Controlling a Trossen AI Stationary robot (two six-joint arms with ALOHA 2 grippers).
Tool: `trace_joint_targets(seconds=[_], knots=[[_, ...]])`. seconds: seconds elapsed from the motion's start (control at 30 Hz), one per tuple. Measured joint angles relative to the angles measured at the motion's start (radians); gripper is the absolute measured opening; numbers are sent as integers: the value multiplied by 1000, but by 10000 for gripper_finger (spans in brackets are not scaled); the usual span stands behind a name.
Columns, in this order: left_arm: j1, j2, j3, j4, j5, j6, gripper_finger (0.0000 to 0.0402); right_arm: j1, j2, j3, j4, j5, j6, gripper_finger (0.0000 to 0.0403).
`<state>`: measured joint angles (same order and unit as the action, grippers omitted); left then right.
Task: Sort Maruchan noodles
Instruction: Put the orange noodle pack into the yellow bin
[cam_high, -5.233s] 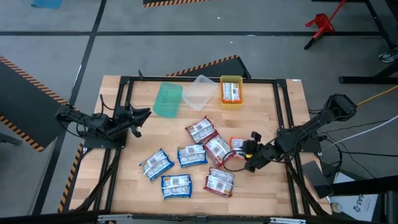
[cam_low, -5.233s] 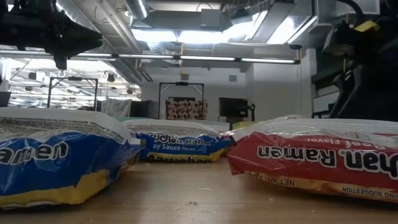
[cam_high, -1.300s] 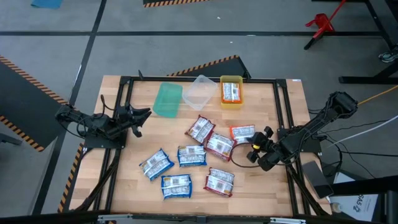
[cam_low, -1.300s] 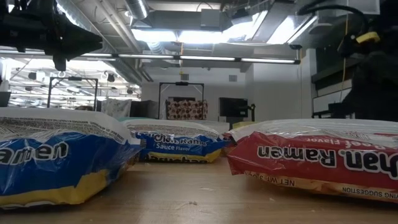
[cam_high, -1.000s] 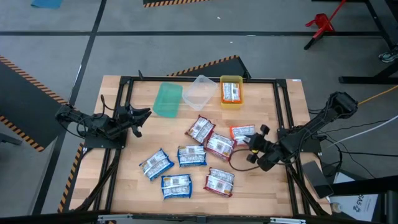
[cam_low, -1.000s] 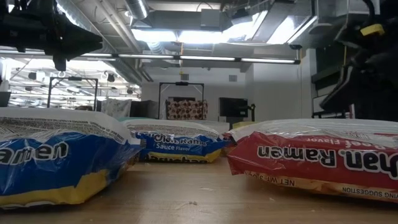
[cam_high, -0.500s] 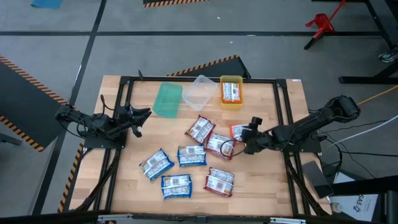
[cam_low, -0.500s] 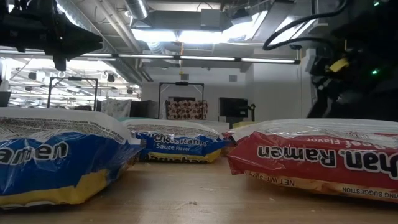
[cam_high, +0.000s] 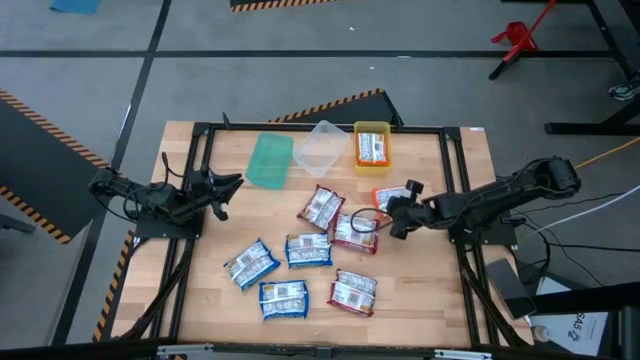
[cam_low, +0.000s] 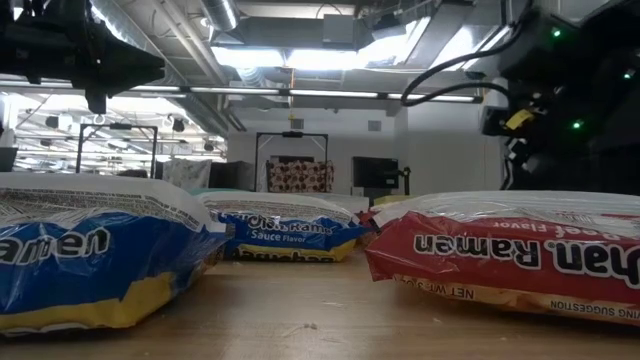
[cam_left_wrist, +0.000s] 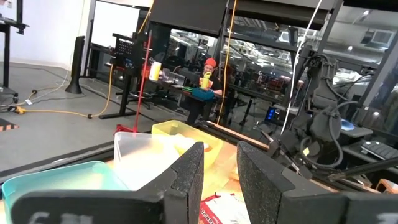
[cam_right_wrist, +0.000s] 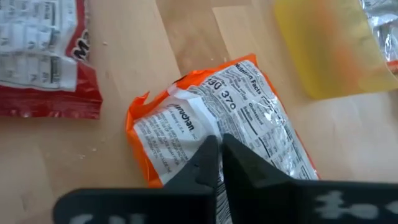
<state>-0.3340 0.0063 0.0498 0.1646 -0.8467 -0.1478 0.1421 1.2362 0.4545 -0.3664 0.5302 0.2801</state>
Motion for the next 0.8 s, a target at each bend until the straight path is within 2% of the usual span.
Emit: trace_joint_targets(seconds=[0.23, 0.6, 0.7, 0.8], knots=[[0, 0, 0, -6, 2, 0, 90, -19, -1, 6, 14, -50, 34, 1], [0, 0, 0, -19, 3, -7, 90, -18, -4, 108, 10, -69, 24, 0], [0, 0, 0, -23, 3, -7, 90, -18, -4, 123, -16, -51, 28, 1], [0, 0, 0, -23, 3, -7, 90, -18, -4, 129, -118, -31, 49, 13]])
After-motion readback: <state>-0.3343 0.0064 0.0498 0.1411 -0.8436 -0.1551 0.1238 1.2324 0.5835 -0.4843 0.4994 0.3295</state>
